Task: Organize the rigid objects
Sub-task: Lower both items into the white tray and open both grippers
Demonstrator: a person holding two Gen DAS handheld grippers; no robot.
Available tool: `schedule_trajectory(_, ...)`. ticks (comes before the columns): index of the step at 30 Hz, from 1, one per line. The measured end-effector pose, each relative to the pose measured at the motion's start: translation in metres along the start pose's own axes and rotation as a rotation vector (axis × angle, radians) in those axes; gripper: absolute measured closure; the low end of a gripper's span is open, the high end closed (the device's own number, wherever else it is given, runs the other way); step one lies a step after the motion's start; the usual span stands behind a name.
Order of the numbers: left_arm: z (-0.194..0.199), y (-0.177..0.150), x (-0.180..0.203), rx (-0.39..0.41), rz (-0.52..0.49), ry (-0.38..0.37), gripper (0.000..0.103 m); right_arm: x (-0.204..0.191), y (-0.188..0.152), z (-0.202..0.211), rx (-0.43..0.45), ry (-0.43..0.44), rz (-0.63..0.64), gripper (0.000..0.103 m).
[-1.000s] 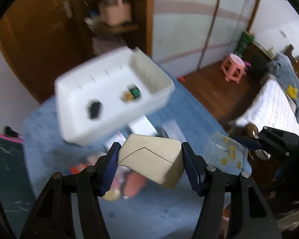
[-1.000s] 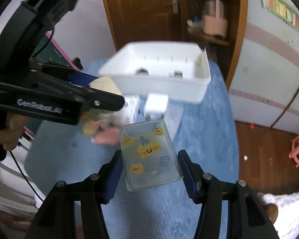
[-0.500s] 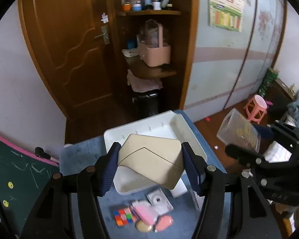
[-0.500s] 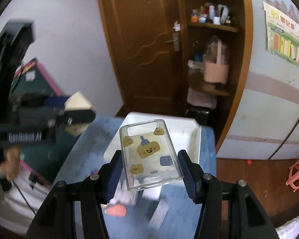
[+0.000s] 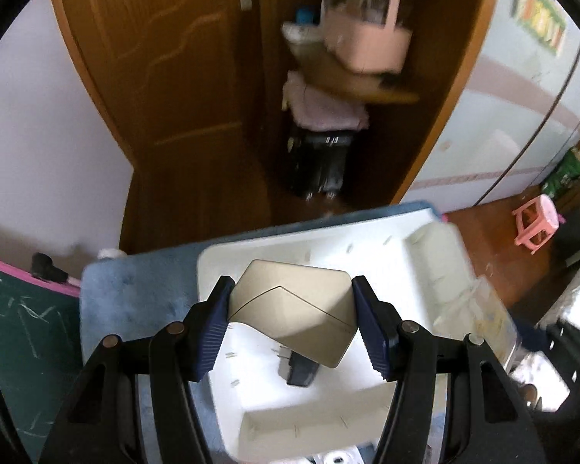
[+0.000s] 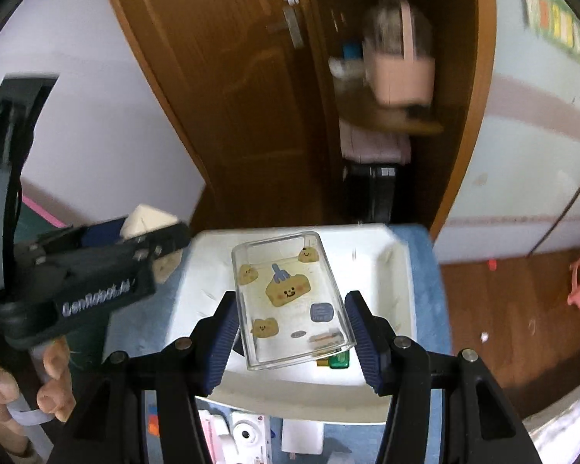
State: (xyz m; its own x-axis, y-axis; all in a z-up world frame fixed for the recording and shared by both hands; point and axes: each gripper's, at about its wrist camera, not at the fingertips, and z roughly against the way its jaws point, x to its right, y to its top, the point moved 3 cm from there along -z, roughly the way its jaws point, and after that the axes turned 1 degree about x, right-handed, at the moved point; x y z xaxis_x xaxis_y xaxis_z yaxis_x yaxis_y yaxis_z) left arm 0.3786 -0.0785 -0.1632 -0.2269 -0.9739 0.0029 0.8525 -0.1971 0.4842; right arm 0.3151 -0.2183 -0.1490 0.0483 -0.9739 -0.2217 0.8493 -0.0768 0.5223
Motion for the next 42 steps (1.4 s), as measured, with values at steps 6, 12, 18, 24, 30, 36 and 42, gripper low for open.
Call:
schedule_trajectory(6,-0.076,-0.019,-0.002,-0.115,-0.004,0.007,0.038,0.006,-0.035,-0.083,-0.160,-0.028,-0.033,0.047)
schedule_trajectory(12,-0.120,-0.031,0.000,-0.187,-0.021,0.008,0.038,0.005,-0.062,-0.128,-0.250,-0.047,-0.019,0.047)
schedule_trajectory(18,-0.132,-0.038,-0.001,-0.228,0.009,-0.037,0.036,-0.002,-0.061,-0.141,-0.260,-0.049,0.006,0.046)
schedule_trajectory(24,-0.117,-0.039,0.002,-0.223,0.001,-0.062,0.028,-0.010,-0.057,-0.142,-0.238,-0.049,0.008,0.031)
schedule_trajectory(30,-0.091,-0.037,0.003,-0.181,-0.002,-0.056,0.028,-0.013,-0.057,-0.130,-0.212,-0.022,0.017,0.031)
schedule_trajectory(36,-0.047,-0.037,0.005,-0.125,0.012,-0.056,0.028,-0.014,-0.054,-0.103,-0.166,-0.003,0.041,0.031)
schedule_trajectory(42,0.007,-0.038,0.007,-0.043,0.025,-0.055,0.028,-0.015,-0.061,-0.054,-0.104,0.031,0.047,0.031)
